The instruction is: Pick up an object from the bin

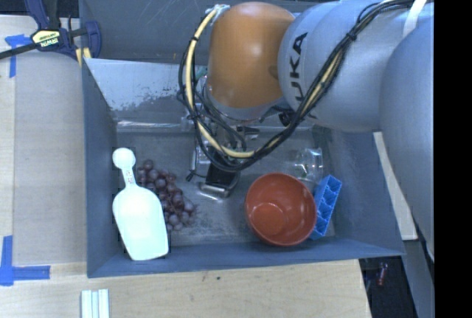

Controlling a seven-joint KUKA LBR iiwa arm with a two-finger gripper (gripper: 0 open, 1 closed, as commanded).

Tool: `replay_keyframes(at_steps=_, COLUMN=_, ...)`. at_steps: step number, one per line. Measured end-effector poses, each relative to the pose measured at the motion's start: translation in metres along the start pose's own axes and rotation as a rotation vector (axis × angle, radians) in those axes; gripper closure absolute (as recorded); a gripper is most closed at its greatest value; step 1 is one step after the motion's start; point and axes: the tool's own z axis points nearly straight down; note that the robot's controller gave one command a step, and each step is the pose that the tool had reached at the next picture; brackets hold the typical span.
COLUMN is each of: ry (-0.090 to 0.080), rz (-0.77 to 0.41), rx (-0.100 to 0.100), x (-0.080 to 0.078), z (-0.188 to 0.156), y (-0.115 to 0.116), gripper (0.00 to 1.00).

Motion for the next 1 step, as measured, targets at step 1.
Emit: replay_keyframes(at_steps=1, ry=0.0, rz=0.0, rx=0.0, x=0.0, z=0.0, y=0.0, gripper=0.0)
